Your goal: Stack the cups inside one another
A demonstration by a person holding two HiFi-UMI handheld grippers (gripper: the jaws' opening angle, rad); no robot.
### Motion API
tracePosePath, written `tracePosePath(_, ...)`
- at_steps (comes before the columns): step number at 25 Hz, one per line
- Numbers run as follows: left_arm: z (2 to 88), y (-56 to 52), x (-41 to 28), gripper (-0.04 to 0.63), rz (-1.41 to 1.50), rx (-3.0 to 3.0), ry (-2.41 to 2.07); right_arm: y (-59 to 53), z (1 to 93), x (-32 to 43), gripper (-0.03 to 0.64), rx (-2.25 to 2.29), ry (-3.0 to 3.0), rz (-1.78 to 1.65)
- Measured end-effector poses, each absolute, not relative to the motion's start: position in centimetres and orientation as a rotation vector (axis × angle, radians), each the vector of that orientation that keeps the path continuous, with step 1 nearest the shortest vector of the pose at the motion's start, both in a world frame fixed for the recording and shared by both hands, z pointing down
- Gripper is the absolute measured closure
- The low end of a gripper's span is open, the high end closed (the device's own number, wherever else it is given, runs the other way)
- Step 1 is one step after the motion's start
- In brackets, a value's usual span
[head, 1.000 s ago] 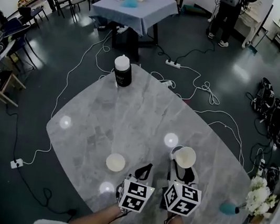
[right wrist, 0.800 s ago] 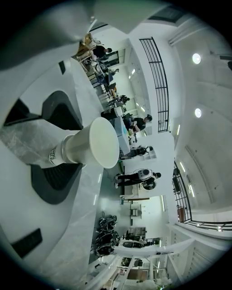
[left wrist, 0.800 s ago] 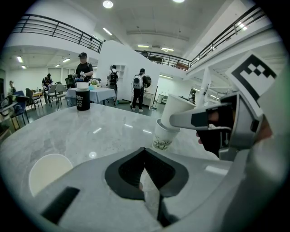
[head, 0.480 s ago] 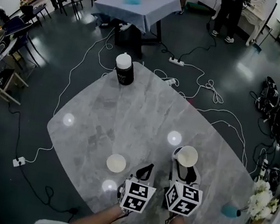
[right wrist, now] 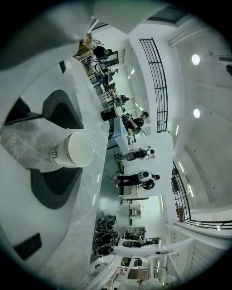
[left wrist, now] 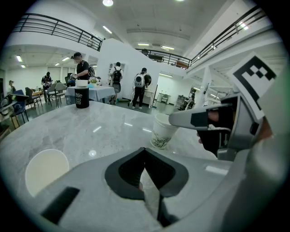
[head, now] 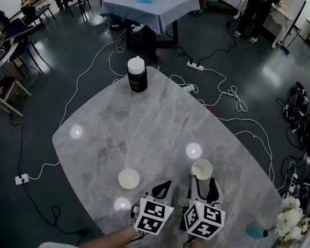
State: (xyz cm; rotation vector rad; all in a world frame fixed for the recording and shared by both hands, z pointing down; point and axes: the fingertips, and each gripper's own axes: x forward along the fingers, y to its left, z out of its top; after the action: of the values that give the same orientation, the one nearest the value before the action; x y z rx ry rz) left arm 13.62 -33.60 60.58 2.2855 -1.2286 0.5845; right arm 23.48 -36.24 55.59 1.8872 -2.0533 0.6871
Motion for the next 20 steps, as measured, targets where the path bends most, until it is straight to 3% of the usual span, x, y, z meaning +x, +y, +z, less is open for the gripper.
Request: tracePosePath(20, 57.3, -30.5, 10.8, 0.600, 0.549, 2.316, -1.251, -31.9, 52.7, 22.8, 0.419, 1.966, -2.019, 0.672)
